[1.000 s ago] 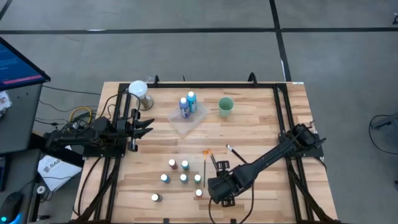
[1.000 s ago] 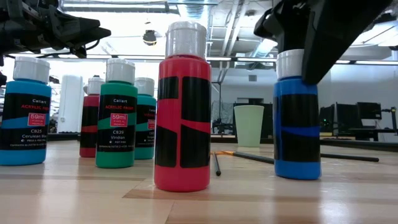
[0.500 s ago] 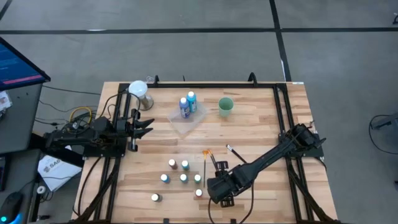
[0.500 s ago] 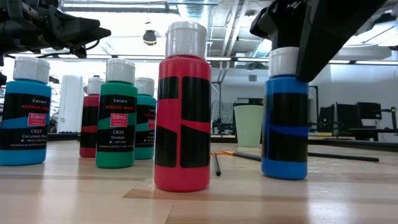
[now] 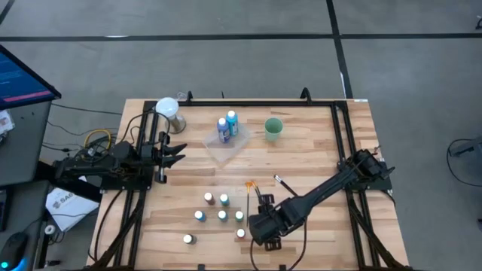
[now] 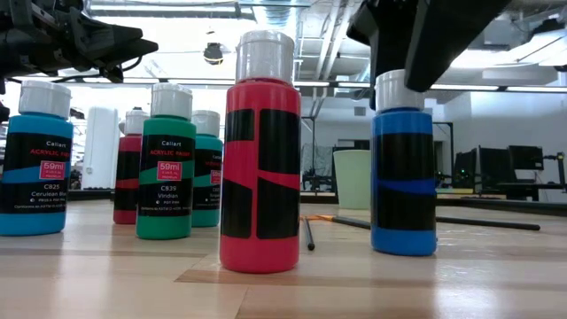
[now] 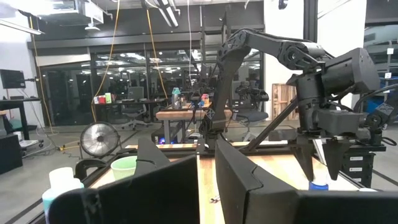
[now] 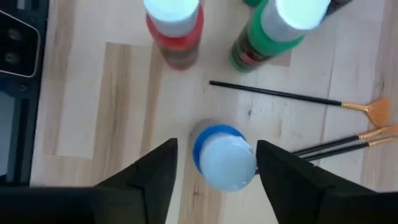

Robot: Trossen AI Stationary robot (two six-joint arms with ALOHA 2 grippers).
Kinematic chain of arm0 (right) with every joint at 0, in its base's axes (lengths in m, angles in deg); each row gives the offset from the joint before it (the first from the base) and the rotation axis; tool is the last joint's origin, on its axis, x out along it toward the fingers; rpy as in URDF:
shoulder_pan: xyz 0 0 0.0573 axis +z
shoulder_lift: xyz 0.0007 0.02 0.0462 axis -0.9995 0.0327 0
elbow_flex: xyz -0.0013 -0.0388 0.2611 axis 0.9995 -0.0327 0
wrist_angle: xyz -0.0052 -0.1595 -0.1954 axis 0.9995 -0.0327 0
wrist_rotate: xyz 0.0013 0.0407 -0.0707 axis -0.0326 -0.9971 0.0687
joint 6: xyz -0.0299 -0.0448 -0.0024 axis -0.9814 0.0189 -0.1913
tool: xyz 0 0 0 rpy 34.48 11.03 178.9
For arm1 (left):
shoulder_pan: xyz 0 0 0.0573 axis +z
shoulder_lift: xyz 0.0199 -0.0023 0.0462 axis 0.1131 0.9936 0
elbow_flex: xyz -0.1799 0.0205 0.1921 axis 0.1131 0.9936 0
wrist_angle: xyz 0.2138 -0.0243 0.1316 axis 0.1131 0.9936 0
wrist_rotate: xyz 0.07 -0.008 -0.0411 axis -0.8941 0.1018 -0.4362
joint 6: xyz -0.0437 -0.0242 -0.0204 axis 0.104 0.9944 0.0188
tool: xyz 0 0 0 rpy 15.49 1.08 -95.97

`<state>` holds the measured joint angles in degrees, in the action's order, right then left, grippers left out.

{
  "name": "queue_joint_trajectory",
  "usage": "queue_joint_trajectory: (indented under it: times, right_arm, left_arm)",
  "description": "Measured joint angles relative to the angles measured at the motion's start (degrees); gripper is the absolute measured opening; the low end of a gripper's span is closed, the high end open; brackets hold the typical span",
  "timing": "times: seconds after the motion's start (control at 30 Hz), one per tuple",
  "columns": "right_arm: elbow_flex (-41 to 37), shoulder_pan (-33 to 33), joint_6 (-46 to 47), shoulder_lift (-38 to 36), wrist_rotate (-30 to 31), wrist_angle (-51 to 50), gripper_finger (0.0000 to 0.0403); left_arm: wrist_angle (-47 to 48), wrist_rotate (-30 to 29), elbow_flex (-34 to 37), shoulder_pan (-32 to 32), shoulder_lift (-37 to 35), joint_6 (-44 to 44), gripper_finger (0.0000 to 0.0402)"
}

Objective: Pick & Place Paint Supplies
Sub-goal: Put the right small blue paint bottle into the transparent bin

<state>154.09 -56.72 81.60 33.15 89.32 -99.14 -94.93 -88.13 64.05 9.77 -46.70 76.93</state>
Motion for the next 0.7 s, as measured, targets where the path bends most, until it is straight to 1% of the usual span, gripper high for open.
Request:
queue_joint_trajectory:
  times: [0.13, 0.33, 0.57, 0.7]
  right_arm:
    - [0.0, -0.12, -0.14, 0.0, 0.0, -0.23, 0.0172]
    - [0.0, -0.71, -0.16, -0.04, 0.01, -0.27, 0.0108]
    - [0.0, -1.4, -0.15, -0.07, 0.02, -0.46, 0.0108]
    - [-0.07, -2.03, -0.84, -1.97, 0.07, -1.94, 0.0108]
  left_arm:
    - [0.0, 0.0, -0.01, -0.01, 0.0, 0.0, 0.0001]
    - [0.0, 0.0, 0.0, 0.0, 0.0, 0.01, 0.0001]
    - [0.01, 0.0, 0.0, 0.01, 0.0, 0.02, 0.0001]
    - [-0.01, -0.01, 0.0, 0.01, 0.0, 0.02, 0.0001]
